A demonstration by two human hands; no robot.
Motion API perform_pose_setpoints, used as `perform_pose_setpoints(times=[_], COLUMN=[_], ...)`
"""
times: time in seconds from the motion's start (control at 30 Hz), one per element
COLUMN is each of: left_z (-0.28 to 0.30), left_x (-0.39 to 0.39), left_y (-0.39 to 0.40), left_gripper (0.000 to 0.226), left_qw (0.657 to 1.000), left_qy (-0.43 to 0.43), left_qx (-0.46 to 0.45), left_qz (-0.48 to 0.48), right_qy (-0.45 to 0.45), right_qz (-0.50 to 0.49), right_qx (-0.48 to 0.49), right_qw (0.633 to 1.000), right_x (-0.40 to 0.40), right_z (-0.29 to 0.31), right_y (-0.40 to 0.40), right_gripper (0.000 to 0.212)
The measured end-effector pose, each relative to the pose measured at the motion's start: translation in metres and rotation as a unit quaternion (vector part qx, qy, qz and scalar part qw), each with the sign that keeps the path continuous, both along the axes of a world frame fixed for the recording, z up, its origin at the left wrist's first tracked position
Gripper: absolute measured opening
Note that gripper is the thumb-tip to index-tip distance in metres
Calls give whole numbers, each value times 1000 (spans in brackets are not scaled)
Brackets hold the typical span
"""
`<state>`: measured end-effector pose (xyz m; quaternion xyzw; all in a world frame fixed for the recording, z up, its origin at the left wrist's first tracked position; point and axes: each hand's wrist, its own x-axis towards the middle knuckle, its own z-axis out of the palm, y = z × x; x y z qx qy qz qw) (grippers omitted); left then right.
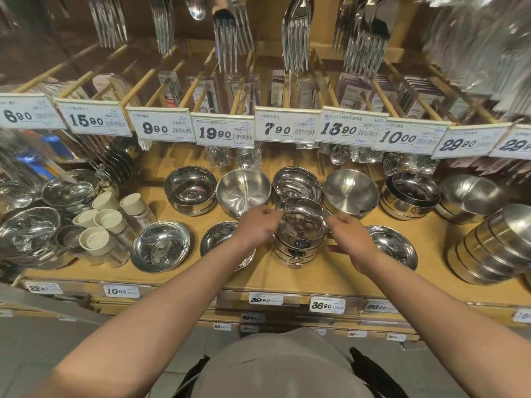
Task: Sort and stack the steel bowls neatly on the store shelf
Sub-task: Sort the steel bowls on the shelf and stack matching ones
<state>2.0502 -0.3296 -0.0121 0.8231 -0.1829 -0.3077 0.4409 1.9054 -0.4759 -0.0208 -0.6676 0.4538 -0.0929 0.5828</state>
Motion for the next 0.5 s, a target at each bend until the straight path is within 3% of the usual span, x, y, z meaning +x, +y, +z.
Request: perform_pose_setpoints(times=[0.2, 0.37, 0.5], left_z=[1, 4, 6], left_x=[3, 1, 0], left_y=[2, 2, 2], left_gripper=[38, 34, 25], left_qw=[999, 998, 999], left_qy=[-33, -48, -31], left_qx=[7, 17, 8], left_qz=[-25, -32, -23], right_qy=[8, 19, 10], right_qz=[21, 33, 32], right_qx=[-69, -105, -123], right_qw=[997, 994, 992], right_x=[2, 1, 1], right_z=[-3, -2, 3], right_y=[-4, -3, 0], right_gripper=[13, 38, 20])
